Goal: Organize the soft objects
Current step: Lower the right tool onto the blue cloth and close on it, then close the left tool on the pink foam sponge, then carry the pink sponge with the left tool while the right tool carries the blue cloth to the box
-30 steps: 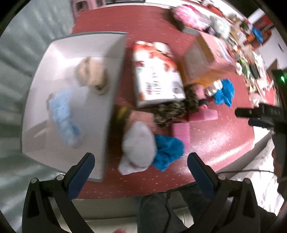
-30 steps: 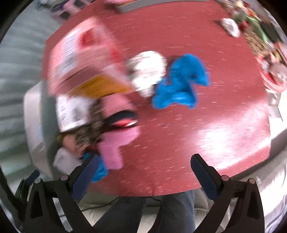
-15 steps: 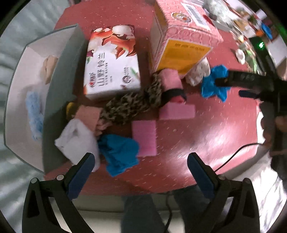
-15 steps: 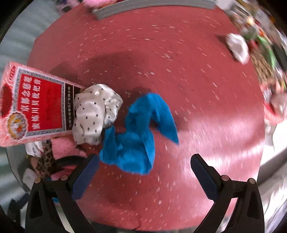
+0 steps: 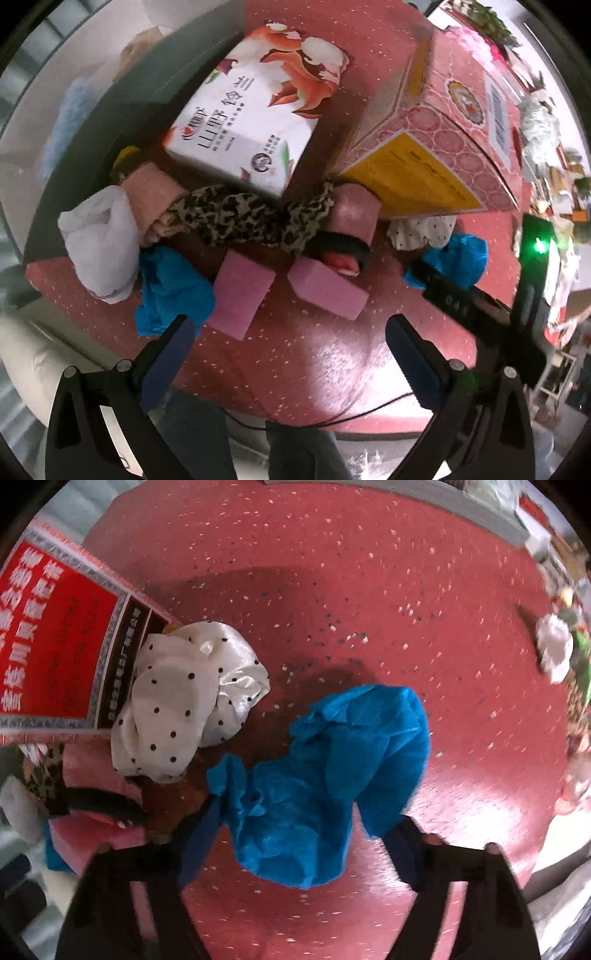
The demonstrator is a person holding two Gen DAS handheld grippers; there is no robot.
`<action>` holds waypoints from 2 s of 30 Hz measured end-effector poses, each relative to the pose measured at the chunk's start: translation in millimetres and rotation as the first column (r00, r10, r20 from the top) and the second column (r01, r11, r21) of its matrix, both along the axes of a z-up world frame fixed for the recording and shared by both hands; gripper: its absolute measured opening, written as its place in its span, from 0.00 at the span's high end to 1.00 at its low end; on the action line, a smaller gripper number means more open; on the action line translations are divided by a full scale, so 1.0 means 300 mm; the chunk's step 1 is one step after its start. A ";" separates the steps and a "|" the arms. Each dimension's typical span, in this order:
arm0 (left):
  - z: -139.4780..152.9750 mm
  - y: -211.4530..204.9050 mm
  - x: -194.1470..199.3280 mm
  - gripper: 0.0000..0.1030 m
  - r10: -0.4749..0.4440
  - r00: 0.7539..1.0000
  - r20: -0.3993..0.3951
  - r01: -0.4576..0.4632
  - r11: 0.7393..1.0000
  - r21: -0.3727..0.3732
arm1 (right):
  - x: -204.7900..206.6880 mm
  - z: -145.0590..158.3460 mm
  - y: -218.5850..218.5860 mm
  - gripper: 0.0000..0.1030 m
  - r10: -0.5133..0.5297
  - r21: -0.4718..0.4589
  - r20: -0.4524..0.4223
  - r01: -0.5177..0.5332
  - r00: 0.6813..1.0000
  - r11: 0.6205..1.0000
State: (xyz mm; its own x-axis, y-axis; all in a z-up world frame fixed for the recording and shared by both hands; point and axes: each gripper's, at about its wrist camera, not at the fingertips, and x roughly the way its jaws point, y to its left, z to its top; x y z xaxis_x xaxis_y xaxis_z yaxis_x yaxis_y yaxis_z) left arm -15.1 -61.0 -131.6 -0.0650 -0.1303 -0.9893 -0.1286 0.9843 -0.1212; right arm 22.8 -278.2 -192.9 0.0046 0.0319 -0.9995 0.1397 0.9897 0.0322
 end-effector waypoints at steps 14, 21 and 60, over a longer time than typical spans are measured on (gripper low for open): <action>-0.162 -0.073 0.067 0.17 0.107 0.991 -0.078 -0.099 0.991 0.094 | -0.064 0.103 -0.185 0.74 -0.079 0.155 -0.026 0.082 0.997 0.984; -0.204 -0.053 0.031 0.67 0.088 0.992 -0.087 -0.082 0.994 0.067 | -0.136 0.180 -0.164 0.74 -0.077 0.192 0.005 0.075 0.997 0.979; 0.227 0.291 0.087 0.67 -0.327 0.934 0.143 0.325 0.945 0.036 | 0.051 0.572 0.419 0.74 -0.010 0.416 0.169 -0.062 0.986 0.907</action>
